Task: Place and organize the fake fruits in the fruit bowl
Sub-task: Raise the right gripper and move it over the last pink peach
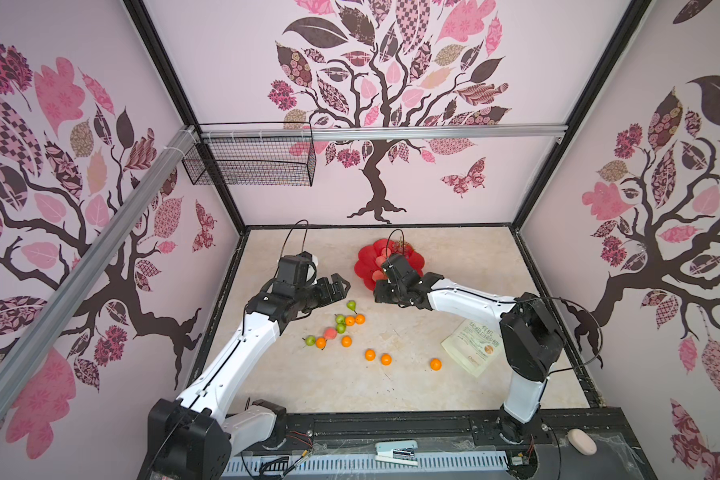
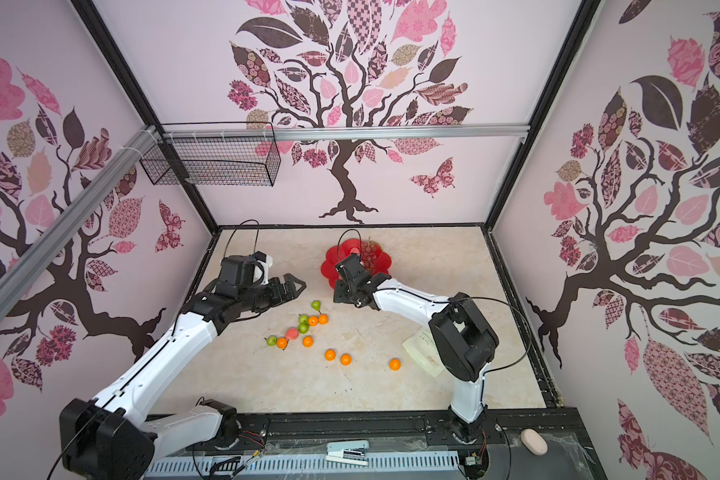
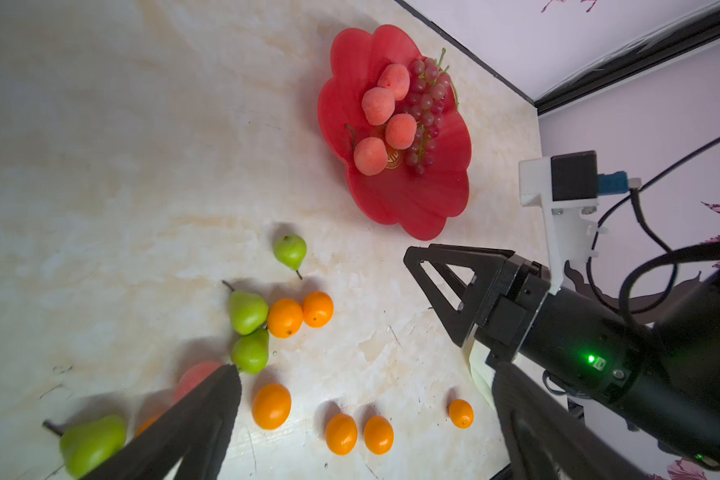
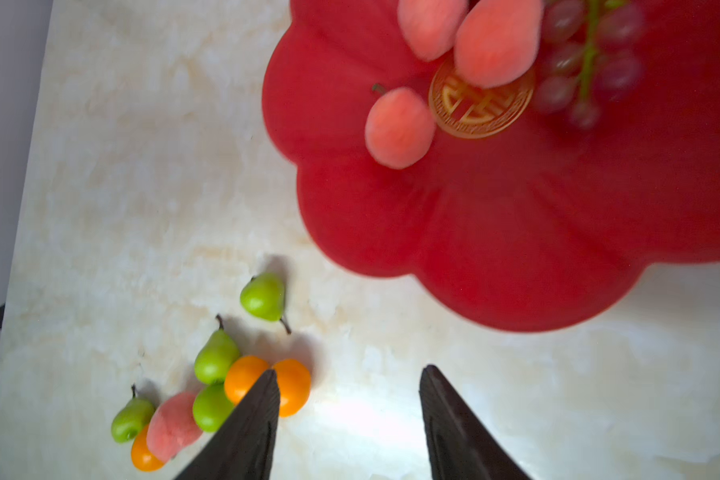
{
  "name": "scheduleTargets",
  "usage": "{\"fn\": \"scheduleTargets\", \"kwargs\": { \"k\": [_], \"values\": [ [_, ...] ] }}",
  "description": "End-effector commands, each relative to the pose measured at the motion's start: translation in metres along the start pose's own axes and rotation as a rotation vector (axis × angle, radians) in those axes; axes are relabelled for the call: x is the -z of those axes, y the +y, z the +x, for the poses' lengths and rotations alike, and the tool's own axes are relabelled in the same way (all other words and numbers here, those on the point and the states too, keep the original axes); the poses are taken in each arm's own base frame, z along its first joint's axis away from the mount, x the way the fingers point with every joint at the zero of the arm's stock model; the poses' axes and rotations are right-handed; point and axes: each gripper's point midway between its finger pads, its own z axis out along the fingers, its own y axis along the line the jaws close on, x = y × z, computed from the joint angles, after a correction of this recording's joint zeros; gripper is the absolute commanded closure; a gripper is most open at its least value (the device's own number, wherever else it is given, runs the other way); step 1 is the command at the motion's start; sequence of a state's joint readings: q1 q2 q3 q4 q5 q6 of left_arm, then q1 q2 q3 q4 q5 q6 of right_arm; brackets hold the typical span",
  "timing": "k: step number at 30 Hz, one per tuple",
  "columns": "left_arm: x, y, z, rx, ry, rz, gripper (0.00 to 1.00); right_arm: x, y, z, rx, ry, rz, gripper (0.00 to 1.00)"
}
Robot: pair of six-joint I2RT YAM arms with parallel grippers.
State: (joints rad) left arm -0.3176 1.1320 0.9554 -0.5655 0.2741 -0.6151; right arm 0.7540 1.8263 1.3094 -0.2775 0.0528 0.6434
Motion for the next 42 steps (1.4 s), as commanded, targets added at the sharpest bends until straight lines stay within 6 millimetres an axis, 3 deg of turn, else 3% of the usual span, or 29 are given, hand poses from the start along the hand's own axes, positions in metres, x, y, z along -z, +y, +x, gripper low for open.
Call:
{"fn": "scheduleTargets", "kwargs": {
  "k": [1,7,13,18,26,33,42],
  "values": [
    [0.011,0.024,0.024,0.055,0.008,-0.065,0.02,0.021,0.021,0.003,0.033,-0.006,-0.057,0.44],
    [0.025,0.048,0.055,0.118,0.005,-0.113,0.01,0.012,0.04,0.056,-0.024,0.128,-0.049,0.45],
    [0.035,0.065,0.07,0.179,0.014,-0.162,0.02,0.008,0.071,0.085,-0.054,0.152,-0.083,0.47],
    [0.039,0.08,0.071,0.268,0.016,-0.162,0.01,0.006,0.102,0.097,-0.036,0.148,-0.118,0.47],
    [0.051,0.096,0.052,0.325,-0.028,-0.169,0.02,-0.013,0.129,0.109,-0.069,0.203,-0.147,0.47],
    [0.06,0.11,0.039,0.394,-0.064,-0.143,0.01,-0.034,0.138,0.12,-0.11,0.256,-0.155,0.47],
    [0.06,0.111,0.04,0.375,-0.065,-0.14,0.02,-0.054,0.14,0.133,-0.155,0.298,-0.154,0.46]
  ]
}}
